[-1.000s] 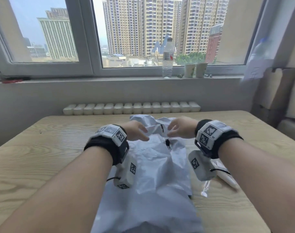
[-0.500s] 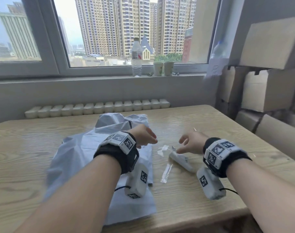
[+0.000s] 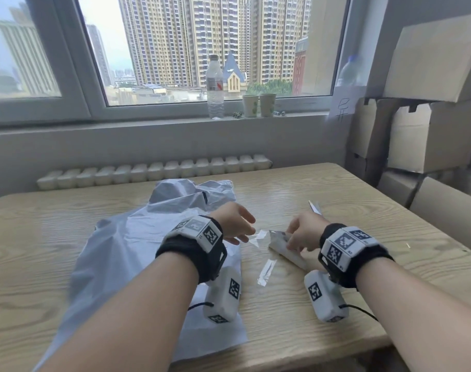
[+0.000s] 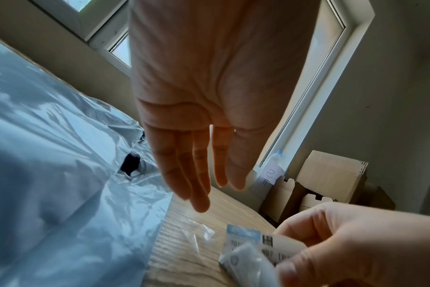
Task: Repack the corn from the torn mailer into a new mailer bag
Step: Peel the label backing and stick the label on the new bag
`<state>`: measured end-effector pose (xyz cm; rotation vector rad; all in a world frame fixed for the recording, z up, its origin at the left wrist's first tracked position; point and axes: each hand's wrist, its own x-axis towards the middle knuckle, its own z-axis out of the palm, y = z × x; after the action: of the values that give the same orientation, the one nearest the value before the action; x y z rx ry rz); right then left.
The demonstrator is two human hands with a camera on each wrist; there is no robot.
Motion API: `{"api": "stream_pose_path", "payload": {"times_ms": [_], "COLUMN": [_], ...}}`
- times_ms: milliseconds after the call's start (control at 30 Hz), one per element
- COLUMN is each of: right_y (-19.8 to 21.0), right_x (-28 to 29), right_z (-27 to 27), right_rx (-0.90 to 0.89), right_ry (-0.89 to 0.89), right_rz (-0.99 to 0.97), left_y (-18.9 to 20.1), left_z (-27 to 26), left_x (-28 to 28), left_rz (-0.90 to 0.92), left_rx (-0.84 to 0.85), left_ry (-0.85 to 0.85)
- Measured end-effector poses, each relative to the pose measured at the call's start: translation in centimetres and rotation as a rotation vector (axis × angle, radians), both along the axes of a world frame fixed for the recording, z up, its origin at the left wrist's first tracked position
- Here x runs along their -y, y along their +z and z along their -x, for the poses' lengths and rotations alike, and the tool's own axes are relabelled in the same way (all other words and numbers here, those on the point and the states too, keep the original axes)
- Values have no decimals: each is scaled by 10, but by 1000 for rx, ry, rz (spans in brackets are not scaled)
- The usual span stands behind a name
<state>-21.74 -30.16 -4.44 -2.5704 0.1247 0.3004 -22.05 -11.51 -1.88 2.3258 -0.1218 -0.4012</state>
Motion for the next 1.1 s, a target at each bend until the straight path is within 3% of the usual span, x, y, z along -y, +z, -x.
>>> {"api": "stream_pose_path", "payload": {"times_ms": [233, 300, 400, 633, 800, 967, 1100], "right_y": [15, 16, 11, 7, 10, 8, 4], "right_x": [13, 16, 23, 29, 26, 20, 20], "right_z": [-4, -6, -8, -12, -15, -14, -14], "right_rx": [94, 110, 85, 80, 66, 99, 206], "right_ry": [-48, -55, -75, -169, -171, -274, -381], "right_rz": [-291, -333, -361, -338, -379, -515, -442], "left_y": [-8, -13, -14, -8, 0, -2, -3], "left_z": [-2, -5, -11, -17, -20, -17, -17], "left_x": [33, 38, 36, 28, 24, 23, 21], "left_rz": [192, 207, 141, 43, 74, 114, 164], "left_rx": [-162, -132, -20, 5, 30, 11, 68], "left_ry": [-12, 8, 46, 125, 160, 65, 79]}}
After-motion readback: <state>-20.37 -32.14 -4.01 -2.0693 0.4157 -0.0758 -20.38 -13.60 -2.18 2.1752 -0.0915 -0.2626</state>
